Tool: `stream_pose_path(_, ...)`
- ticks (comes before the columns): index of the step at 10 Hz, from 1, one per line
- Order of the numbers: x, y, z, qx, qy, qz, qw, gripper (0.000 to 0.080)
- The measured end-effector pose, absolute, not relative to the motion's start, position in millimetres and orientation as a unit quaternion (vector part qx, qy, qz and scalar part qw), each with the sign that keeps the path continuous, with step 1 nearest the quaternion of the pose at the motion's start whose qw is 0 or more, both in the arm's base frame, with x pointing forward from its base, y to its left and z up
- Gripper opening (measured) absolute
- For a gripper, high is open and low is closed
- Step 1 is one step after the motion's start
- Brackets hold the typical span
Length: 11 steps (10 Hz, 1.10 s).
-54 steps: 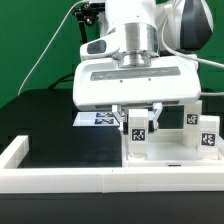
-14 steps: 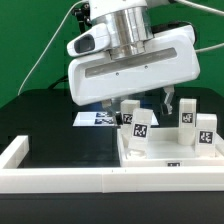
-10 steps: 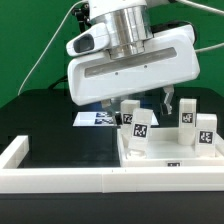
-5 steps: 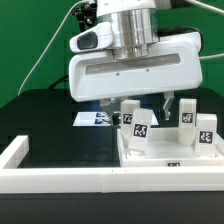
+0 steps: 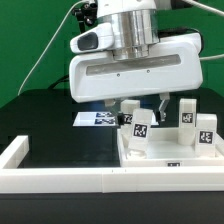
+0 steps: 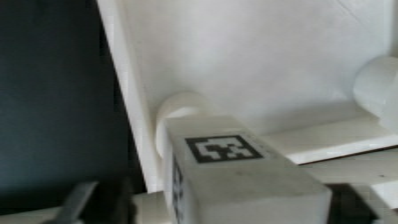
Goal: Assemble square table
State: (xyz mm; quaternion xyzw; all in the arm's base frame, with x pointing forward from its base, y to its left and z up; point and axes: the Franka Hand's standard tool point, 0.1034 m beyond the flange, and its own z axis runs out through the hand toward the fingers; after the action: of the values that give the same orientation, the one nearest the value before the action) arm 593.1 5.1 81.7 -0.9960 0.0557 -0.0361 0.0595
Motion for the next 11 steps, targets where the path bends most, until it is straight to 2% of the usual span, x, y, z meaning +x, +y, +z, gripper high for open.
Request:
stream_pose_path(1,593.1,4.4,81.6,-0.996,0.056,-0.036,0.059,0.0332)
stream_pose_path(2,593.0,3.8,81.6,-0.996,0.057,-0.036,0.059,0.0292)
stream_pose_path(7,593.1,3.5,81.6,-0.995,0.073,-0.035,0.061,0.0292)
stream_pose_path(9,593.4,3.8,81.8,-0.988,0.138,-0.032,0.066,0.0292)
stream_pose_path(11,593.9,5.6,81.9,-0.954,0.289,-0.028,0.074,0.0292)
